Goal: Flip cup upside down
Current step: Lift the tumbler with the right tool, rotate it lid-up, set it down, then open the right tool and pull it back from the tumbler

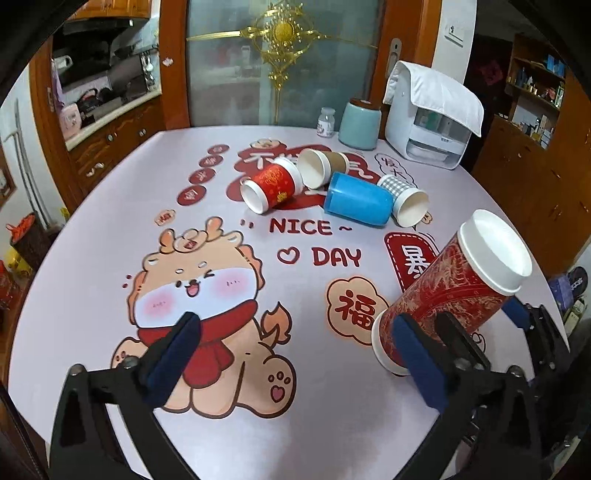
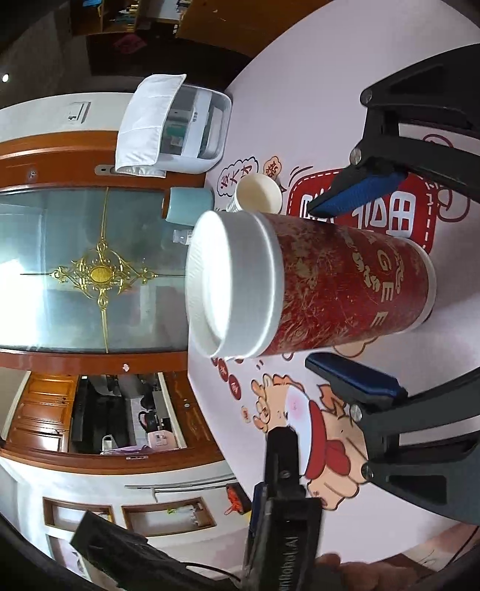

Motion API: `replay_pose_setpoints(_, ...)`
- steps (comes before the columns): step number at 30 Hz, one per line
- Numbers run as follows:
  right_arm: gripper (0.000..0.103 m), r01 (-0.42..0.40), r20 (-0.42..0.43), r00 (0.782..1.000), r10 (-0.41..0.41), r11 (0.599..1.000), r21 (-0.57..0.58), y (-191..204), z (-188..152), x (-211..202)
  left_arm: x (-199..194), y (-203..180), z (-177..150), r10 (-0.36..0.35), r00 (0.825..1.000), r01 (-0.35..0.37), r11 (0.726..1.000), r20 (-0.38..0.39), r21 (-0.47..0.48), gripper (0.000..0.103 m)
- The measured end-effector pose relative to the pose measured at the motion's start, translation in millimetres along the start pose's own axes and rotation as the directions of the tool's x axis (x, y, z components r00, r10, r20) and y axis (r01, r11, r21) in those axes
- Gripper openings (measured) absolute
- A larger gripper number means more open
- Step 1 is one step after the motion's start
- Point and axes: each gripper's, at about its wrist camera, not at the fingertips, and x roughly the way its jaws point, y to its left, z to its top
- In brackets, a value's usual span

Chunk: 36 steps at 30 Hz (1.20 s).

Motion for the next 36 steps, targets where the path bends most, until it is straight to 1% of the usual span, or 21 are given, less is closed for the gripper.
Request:
replay_pose_setpoints(1, 0.082, -0.006, 0.005, 1.0, 0.006, 1.0, 0.006, 0, 1, -5, -4, -1, -1, 0.008, 1.0, -0.008, 1.0, 0.009, 0.004, 0.102)
replay_pose_setpoints(3, 0.084, -0.023, 0.004, 1.0, 0.023, 1.0, 0.012, 2, 3, -16, -11, -3, -2, 0.02, 1.0, -0.02, 1.0, 0.012, 0.004, 0.102)
replay_pose_setpoints(7, 0.084, -0.025, -0.05, 0.998, 0.026, 1.0, 0.01, 3, 7, -36, -22, -5, -5, 0.037, 0.999, -0.037, 0.999, 0.016, 0.001, 0.102)
replay_pose_setpoints(9, 0.084, -0.029, -0.071, 0.997, 0.031, 0.999, 0.029, 0, 7, -50, -29, -5, -7, 0.039, 0.999, -0.039, 0.999, 0.015, -0.004, 0.102)
replay_pose_setpoints(14, 0.084, -0.008, -0.155, 0.988, 0.021, 0.996, 0.087, -16, 12, -84, -45, -10, -11, 0.02, 1.0, -0.02, 1.0, 0.022, -0.017, 0.102)
replay_pose_setpoints(18, 0.084, 0.026, -0.193, 0.981, -0.003, 0.993, 0.117, -31, 30, -111, -64, -19, -6, 0.04, 0.999, -0.039, 0.999, 0.024, -0.009, 0.102)
replay_pose_setpoints(22, 0.084, 0.028, -0.203, 0.979, 0.012, 0.982, 0.189, -47, 56, -141, -79, -30, 5, 0.057, 0.998, -0.057, 0.998, 0.005, 0.02, 0.102)
replay_pose_setpoints(23, 0.084, 0.028, -0.203, 0.979, 0.013, 0.98, 0.198, -50, 64, -144, -84, -33, 7, 0.059, 0.998, -0.059, 0.998, 0.005, 0.027, 0.102)
replay_pose_setpoints(26, 0.084, 0.062, -0.213, 0.977, -0.017, 0.977, 0.205, -56, 82, -161, -100, -41, 15, 0.071, 0.997, -0.072, 0.997, 0.025, 0.042, 0.102)
replay_pose_setpoints(29, 0.084, 0.054, -0.201, 0.98, -0.01, 0.975, 0.216, -58, 97, -184, -115, -49, 20, 0.081, 0.995, -0.083, 0.996, 0.051, 0.043, 0.102)
replay_pose_setpoints(31, 0.084, 0.035, -0.203, 0.979, 0.014, 0.971, 0.235, -60, 108, -189, -121, -54, 23, 0.078, 0.996, -0.08, 0.996, 0.045, 0.036, 0.102)
replay_pose_setpoints(33, 0.084, 0.027, -0.197, 0.98, 0.021, 0.97, 0.24, -60, 115, -196, -125, -58, 25, 0.066, 0.997, -0.067, 0.997, 0.038, 0.036, 0.102)
replay_pose_setpoints(36, 0.084, 0.06, -0.163, 0.986, -0.027, 0.977, 0.207, -57, 123, -210, -128, -64, 25, 0.063, 0.997, -0.065, 0.997, 0.048, 0.04, 0.102)
